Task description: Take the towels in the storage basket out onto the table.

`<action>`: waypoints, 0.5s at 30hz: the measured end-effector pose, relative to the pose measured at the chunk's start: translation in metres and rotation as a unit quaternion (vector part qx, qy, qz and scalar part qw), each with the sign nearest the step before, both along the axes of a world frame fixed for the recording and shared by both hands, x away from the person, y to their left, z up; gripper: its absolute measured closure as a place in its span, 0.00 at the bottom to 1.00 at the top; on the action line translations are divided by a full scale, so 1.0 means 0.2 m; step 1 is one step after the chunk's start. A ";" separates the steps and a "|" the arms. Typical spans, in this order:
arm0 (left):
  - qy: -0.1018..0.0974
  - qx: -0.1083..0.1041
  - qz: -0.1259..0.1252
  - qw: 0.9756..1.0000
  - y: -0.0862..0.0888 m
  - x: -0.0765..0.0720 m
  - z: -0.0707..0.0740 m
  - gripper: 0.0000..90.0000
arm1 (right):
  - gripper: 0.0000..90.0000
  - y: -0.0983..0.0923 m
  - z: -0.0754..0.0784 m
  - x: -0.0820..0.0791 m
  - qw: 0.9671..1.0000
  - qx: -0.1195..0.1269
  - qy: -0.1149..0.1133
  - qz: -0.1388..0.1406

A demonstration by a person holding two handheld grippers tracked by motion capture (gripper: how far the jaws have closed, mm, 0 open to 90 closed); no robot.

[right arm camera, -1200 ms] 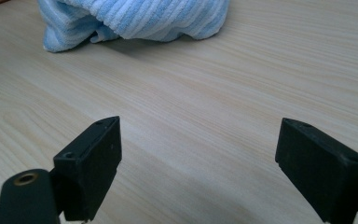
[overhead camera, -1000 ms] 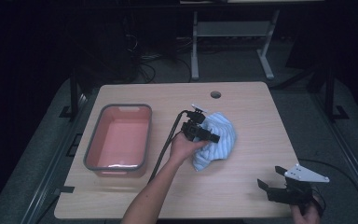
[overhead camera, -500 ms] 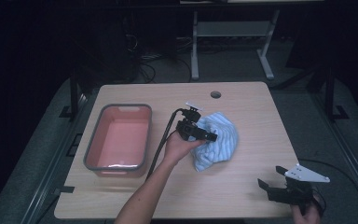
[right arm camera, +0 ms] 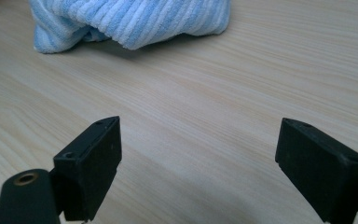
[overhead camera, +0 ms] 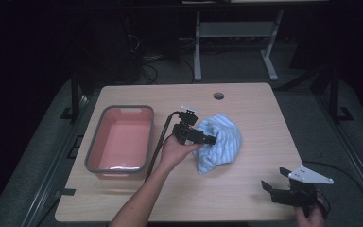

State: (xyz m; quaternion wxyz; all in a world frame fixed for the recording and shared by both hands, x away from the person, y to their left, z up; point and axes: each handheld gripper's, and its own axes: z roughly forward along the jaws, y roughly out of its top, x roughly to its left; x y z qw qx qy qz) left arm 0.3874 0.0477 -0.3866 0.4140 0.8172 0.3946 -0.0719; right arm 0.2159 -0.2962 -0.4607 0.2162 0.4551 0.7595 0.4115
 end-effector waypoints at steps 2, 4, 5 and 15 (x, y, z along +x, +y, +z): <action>-0.002 -0.001 0.000 1.000 0.01 -0.01 0.00 0.31 | 0.15 0.00 0.00 0.00 1.000 0.000 0.000 -0.001; -0.005 -0.002 0.001 1.000 0.02 -0.02 0.00 0.30 | 0.15 0.00 0.00 0.00 1.000 -0.001 0.000 0.000; -0.006 -0.002 0.002 1.000 0.03 -0.03 0.00 0.30 | 0.15 0.00 0.00 0.00 1.000 -0.002 0.000 -0.001; -0.015 -0.005 0.000 1.000 0.09 -0.10 0.00 0.27 | 0.15 -0.01 0.00 0.00 1.000 -0.003 0.001 -0.003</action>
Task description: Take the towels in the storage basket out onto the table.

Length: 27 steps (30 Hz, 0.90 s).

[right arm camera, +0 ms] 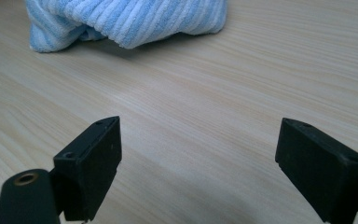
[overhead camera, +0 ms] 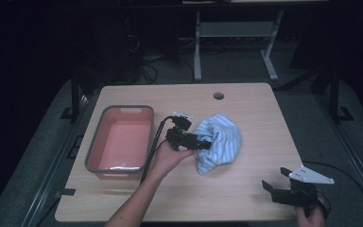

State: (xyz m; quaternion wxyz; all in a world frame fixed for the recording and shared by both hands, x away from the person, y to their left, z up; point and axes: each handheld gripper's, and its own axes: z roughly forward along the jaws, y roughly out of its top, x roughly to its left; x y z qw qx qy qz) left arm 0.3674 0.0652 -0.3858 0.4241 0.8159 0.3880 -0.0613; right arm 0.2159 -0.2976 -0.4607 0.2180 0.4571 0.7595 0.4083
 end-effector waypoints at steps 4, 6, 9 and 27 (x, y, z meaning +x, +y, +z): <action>-0.005 -0.003 0.000 1.000 0.02 -0.03 0.01 0.27 | 0.15 0.00 0.00 0.00 1.000 -0.001 0.000 0.000; -0.007 -0.003 -0.001 1.000 0.03 -0.04 0.01 0.27 | 0.15 0.00 0.00 0.00 1.000 -0.001 0.000 -0.001; -0.009 -0.008 0.001 1.000 0.05 -0.05 0.01 0.27 | 0.15 0.00 0.00 0.00 1.000 -0.001 0.001 -0.002; -0.013 -0.012 0.001 1.000 0.13 -0.16 -0.04 0.26 | 0.15 0.00 0.00 0.00 1.000 -0.006 0.001 -0.002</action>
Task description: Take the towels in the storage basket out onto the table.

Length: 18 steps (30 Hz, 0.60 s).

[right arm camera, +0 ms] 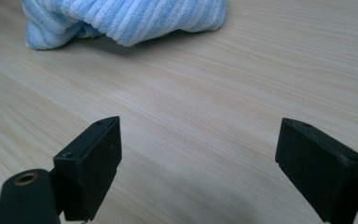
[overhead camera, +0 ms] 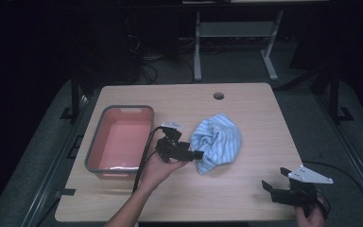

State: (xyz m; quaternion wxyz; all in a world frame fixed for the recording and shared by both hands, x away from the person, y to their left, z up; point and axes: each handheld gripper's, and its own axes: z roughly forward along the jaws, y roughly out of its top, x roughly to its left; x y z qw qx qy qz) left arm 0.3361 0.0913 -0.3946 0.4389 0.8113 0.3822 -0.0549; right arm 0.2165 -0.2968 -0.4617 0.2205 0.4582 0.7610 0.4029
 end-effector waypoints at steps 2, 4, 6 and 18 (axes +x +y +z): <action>0.000 -0.001 -0.001 1.000 0.00 -0.01 -0.01 0.26 | 0.15 0.00 0.00 0.00 1.000 0.000 0.001 0.000; -0.002 0.000 0.000 1.000 0.01 -0.02 -0.01 0.26 | 0.15 0.00 0.00 0.00 1.000 0.000 0.002 -0.001; -0.001 -0.003 0.000 1.000 0.02 -0.03 -0.02 0.26 | 0.15 0.00 0.00 0.00 1.000 -0.001 0.001 0.000; 0.001 -0.007 -0.002 1.000 0.06 -0.10 -0.07 0.26 | 0.15 0.01 -0.01 0.00 1.000 -0.002 0.003 -0.001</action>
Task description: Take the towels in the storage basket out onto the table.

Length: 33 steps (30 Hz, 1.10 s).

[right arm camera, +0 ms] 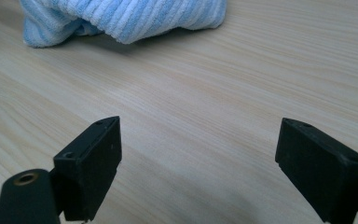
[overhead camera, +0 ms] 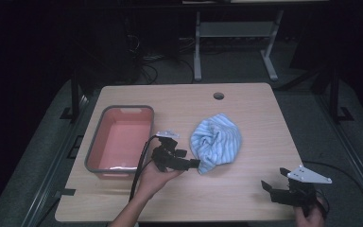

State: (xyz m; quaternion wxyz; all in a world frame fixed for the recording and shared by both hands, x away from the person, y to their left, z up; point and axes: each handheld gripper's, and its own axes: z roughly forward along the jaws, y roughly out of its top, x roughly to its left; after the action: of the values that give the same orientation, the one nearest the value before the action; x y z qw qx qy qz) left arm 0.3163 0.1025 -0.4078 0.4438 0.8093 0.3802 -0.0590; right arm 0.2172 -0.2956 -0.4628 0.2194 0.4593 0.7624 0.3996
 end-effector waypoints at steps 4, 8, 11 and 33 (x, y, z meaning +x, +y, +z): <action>0.000 -0.001 -0.003 1.000 0.01 -0.02 -0.01 0.26 | 0.15 0.00 0.00 0.00 1.000 -0.002 0.000 0.000; 0.000 -0.003 -0.002 1.000 0.01 -0.04 -0.02 0.26 | 0.15 0.00 0.00 0.00 1.000 -0.002 0.000 0.000; 0.002 -0.004 -0.002 1.000 0.02 -0.05 -0.03 0.26 | 0.15 0.00 0.00 0.00 1.000 -0.002 0.000 0.000; -0.002 -0.002 -0.005 1.000 0.06 -0.16 -0.09 0.26 | 0.15 0.01 0.00 0.00 1.000 -0.003 0.002 -0.001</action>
State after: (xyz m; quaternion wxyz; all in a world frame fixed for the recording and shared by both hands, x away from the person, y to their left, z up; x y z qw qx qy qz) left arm 0.2847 0.1148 -0.4259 0.4459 0.8104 0.3752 -0.0606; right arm 0.2182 -0.2936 -0.4638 0.2193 0.4602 0.7638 0.3959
